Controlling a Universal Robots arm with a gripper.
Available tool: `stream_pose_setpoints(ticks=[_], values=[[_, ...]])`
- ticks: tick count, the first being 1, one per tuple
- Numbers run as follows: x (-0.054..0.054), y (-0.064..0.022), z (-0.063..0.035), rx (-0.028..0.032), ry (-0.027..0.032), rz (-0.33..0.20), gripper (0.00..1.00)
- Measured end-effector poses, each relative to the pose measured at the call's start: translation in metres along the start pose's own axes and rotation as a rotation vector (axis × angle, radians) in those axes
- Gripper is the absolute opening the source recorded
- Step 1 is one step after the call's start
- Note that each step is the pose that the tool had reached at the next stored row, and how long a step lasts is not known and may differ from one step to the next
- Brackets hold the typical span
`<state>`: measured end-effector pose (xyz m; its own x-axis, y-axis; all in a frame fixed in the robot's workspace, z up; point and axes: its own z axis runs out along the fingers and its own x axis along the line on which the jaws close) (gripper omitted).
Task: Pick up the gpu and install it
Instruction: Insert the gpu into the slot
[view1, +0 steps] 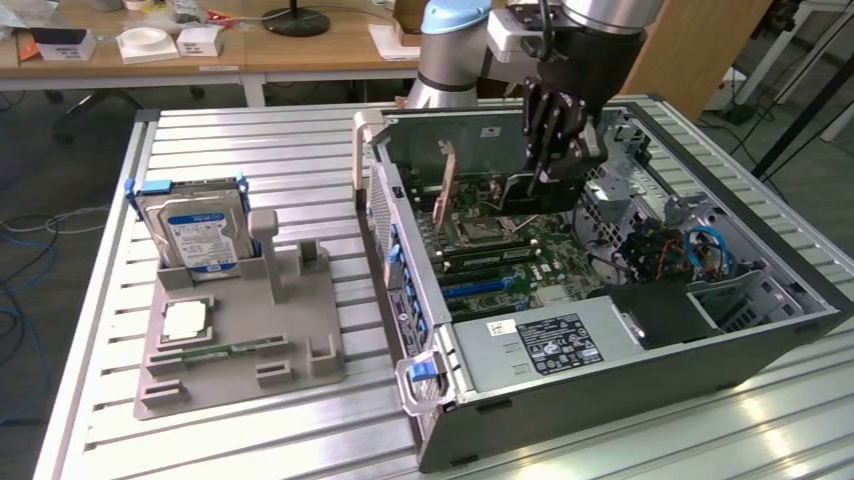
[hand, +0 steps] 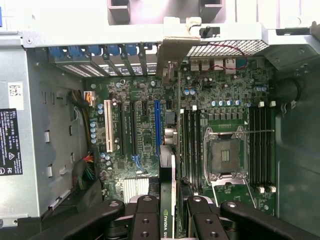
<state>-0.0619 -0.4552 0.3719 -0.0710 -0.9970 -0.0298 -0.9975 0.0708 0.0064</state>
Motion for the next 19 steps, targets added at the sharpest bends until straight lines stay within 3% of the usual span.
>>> stream_pose_setpoints(ticks=[19], values=[[0.0035,-0.0002,0.0038,0.0,0.0,0.0,0.26]])
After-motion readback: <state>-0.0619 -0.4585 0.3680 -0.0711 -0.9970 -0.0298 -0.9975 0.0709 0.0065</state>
